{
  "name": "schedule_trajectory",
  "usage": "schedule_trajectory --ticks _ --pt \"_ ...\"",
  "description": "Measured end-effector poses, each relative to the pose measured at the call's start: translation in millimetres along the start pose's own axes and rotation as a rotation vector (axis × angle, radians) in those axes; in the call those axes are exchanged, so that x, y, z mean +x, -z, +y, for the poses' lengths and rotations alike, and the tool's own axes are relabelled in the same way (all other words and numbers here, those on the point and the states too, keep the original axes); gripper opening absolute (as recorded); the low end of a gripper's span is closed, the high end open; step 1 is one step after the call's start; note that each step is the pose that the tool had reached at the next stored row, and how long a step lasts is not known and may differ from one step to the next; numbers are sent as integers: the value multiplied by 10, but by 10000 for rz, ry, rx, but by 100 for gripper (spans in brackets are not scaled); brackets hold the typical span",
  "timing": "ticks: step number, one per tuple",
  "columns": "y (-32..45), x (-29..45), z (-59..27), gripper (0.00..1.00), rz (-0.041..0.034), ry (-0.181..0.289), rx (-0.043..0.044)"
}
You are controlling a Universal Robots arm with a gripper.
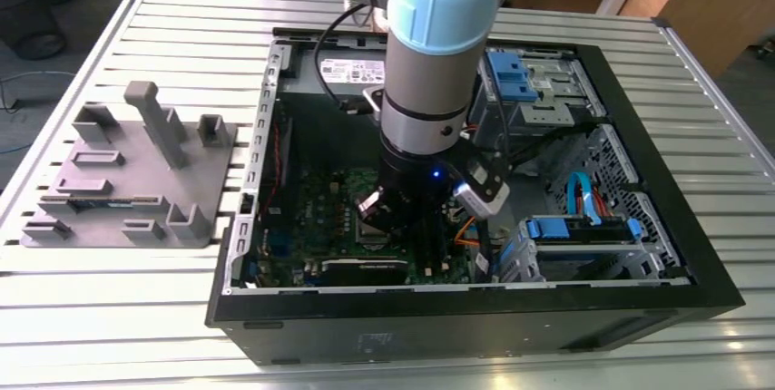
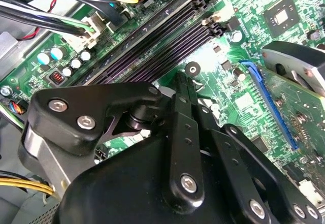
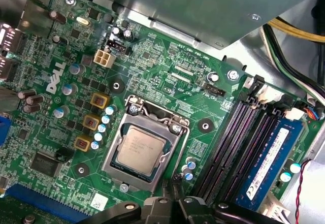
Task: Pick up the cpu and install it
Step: 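Install the first cpu locking lever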
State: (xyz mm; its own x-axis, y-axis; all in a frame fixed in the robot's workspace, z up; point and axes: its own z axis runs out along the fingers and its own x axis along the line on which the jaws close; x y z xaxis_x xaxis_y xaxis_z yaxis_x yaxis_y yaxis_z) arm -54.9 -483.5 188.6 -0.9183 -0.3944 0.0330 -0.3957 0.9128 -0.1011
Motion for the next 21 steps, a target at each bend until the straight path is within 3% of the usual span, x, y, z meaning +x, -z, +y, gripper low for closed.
schedule_trajectory --ticks 10,18,21 --pt "22 23 -55 11 -59 -2 -136" --pt "13 38 -92 11 -169 -5 -364" --pt "12 38 -96 11 -188 -6 -410"
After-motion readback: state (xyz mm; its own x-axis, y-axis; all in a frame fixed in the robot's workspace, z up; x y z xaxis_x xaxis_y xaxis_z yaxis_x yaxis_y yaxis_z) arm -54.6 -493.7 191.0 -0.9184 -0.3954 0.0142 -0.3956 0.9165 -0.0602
